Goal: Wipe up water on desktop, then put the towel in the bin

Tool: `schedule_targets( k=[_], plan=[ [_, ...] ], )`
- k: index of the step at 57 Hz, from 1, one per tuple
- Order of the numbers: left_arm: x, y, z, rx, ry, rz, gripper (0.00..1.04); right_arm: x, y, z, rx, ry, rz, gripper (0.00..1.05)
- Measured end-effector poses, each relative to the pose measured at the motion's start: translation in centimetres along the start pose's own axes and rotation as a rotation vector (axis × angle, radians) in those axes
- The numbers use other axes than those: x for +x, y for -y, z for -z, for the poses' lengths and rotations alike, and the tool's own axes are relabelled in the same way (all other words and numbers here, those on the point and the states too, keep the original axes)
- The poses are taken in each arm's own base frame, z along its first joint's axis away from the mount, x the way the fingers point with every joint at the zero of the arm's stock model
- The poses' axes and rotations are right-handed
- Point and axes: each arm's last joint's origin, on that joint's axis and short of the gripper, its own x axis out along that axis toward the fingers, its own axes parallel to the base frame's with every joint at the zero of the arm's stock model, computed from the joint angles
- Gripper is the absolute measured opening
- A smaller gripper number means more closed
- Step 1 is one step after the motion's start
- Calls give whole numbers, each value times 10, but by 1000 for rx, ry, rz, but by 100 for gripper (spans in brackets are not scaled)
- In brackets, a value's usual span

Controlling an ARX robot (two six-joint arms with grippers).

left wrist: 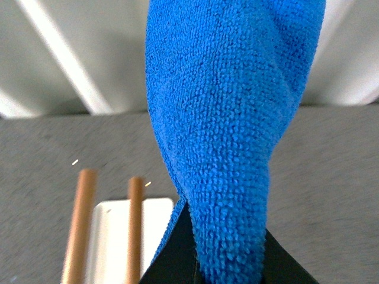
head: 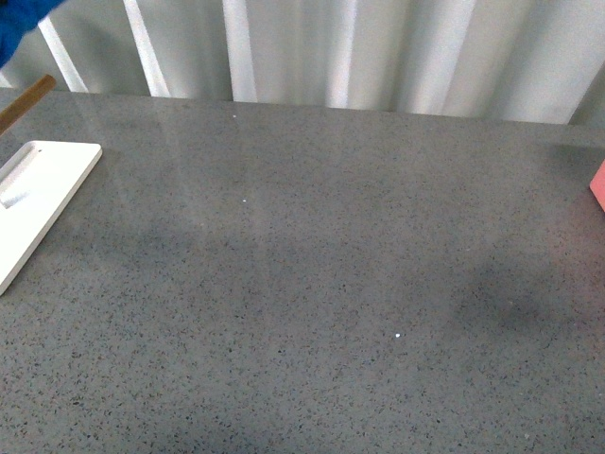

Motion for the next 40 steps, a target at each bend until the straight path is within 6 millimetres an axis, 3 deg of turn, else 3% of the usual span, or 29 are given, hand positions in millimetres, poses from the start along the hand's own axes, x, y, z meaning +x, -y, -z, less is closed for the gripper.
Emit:
schedule_targets(
  k=[9,21,29,40],
  plan=[
    [-26,54,-22,-62,119,252,6,0,0,0,0,0,0,98],
    [-38,141,-15,-170,130,572,6,0,0,0,0,0,0,98],
    [-46,175,-14,-188,124,663,6,0,0,0,0,0,0,98],
    [-47,194,-17,-179,140,688,6,0,0,0,0,0,0,98]
  ],
)
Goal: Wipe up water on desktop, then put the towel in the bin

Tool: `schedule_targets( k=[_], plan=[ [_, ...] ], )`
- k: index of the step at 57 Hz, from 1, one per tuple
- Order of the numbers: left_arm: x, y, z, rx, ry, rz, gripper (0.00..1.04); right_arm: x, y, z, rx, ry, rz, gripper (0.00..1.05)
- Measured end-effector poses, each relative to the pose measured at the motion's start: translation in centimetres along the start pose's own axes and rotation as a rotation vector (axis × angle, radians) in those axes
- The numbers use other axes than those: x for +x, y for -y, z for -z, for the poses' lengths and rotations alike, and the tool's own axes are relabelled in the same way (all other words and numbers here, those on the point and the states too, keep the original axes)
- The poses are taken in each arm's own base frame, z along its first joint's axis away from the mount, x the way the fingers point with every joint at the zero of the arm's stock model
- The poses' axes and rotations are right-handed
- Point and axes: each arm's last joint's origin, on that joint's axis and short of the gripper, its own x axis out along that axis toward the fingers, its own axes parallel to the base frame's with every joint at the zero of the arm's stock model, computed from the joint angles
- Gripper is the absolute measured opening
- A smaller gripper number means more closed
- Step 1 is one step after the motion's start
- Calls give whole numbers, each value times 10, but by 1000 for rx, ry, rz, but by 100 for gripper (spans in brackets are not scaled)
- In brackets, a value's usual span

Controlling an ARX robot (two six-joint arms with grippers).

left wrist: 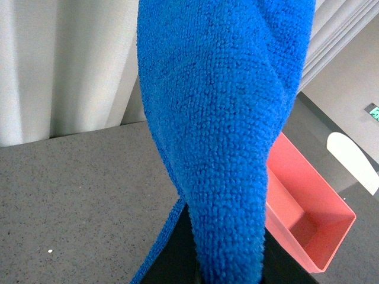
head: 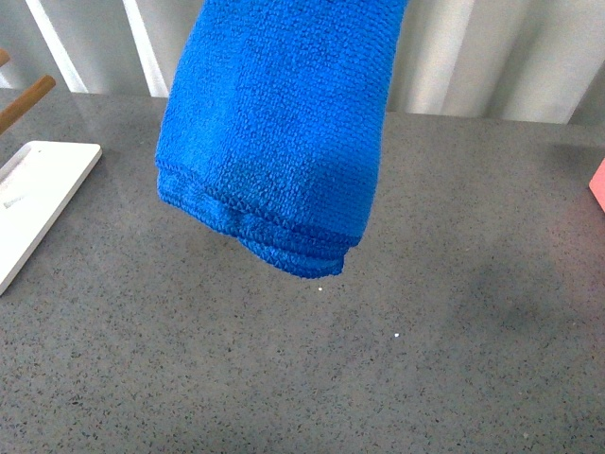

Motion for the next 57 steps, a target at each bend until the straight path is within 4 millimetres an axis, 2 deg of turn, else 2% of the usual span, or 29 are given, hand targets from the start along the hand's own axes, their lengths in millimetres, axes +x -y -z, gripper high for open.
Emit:
schedule_targets(
  k=[7,10,12,15,20,25,30,36,49,57],
  plan=[
    [2,2,1,8,-2,-2,6,0,0,0,3,-5,3,98],
    [2,2,1,10,-2,-4,6,3,2,0,79,-235,67,98],
    [2,2,1,11,-2,-6,6,11,4,-3,107,-352,67,98],
    [3,2,1,13,0,-5,6,28,7,-9,144,-430,15,98],
    [3,2,1,13,0,-5,6,56,10,-18,154,-466,-115,98],
    [3,1,1,13,-1,-6,6,81,8,-19,158,-538,-271,98],
    [3,2,1,12,-1,-5,6,107,-6,-9,193,-632,-508,98],
    [3,2,1,12,-2,-4,6,131,-26,-5,207,-615,-697,98],
    [3,1,1,13,-2,-5,6,170,-58,-3,221,-559,-849,98],
    [3,2,1,13,-2,-5,6,183,-74,-4,225,-541,-925,98]
  ],
)
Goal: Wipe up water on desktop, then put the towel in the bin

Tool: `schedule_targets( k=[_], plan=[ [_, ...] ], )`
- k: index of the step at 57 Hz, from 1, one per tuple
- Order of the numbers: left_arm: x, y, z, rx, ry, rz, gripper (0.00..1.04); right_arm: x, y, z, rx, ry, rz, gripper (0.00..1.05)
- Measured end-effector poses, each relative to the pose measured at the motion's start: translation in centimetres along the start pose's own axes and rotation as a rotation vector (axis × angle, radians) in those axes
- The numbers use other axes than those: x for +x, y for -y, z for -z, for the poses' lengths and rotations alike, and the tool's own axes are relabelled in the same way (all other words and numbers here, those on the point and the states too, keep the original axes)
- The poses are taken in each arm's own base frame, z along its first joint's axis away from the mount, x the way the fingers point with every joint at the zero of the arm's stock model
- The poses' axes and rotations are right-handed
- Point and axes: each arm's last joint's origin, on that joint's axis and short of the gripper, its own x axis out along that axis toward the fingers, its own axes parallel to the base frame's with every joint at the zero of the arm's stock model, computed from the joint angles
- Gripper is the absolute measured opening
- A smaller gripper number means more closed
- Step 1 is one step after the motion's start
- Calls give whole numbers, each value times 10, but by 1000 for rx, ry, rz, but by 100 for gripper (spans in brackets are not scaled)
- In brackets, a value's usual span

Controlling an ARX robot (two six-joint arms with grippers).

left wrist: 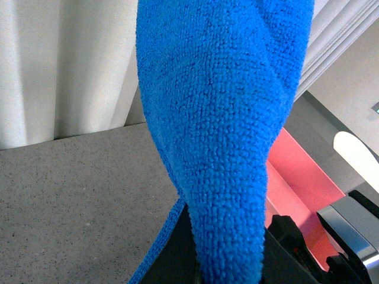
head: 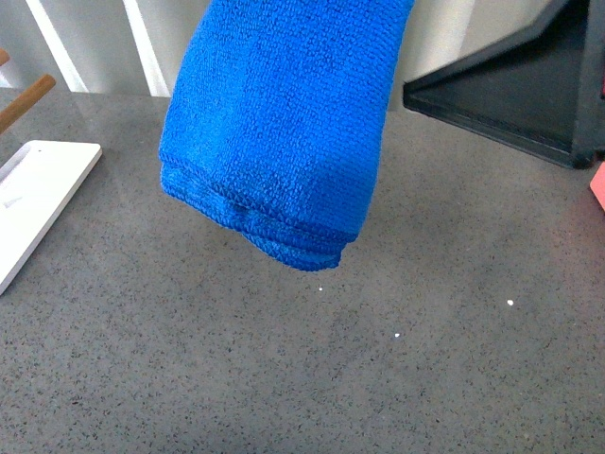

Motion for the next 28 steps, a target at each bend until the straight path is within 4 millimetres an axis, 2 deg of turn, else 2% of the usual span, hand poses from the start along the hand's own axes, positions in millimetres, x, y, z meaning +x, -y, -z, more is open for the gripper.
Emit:
schedule_targets(
  k=[17,28],
  plan=[
    [0,0,0,2,0,-1,6,12,-9,-21,-68,57,-120,98],
    [0,0,0,3,0,-1,6,22,-7,-30,-72,74,-146,98]
  ],
)
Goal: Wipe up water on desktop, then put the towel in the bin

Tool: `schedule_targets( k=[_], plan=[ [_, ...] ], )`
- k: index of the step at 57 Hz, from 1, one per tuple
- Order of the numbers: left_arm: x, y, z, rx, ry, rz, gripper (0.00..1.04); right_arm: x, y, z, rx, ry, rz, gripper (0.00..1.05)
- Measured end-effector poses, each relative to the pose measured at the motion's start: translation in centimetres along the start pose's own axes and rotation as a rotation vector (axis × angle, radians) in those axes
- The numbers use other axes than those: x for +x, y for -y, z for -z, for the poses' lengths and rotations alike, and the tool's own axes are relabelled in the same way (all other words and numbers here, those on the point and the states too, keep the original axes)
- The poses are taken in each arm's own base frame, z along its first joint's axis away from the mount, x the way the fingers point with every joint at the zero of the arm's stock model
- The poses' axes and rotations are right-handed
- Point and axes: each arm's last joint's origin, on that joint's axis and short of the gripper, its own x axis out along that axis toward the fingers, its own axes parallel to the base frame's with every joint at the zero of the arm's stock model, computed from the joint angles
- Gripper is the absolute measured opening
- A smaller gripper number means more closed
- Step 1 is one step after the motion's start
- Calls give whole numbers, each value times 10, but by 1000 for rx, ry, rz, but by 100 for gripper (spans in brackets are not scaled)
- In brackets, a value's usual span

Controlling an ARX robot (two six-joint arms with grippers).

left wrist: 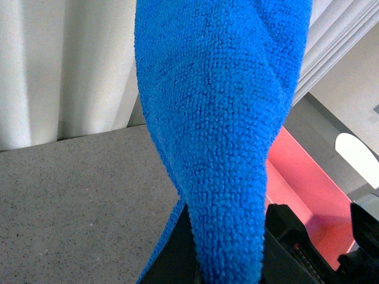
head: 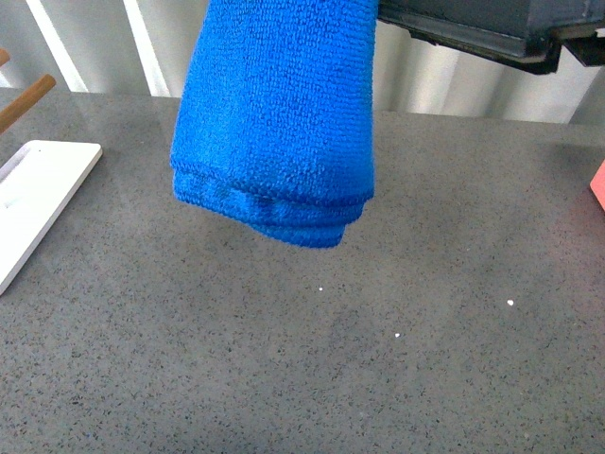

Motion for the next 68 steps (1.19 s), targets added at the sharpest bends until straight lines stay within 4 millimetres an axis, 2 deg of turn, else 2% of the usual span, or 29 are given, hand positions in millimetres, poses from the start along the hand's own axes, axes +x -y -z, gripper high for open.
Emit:
schedule_targets(
  k=[25,38,50,61,68],
  plan=[
    [0,0,0,0,0,-1,6,26,3,-13,-73,77,-141,98],
    [0,-1,-2,1,5,-2,6,44,9,-18,-92,178,-289,97],
    [-3,1,-9,8,26,-1,6,57,6,-20,-45,265,-400,59],
    [-4,0,-10,10,33,-12,6,60,6,-17,24,252,-379,28],
    [-4,0,-9,11,32,-16,6,59,8,-16,39,231,-356,15]
  ],
)
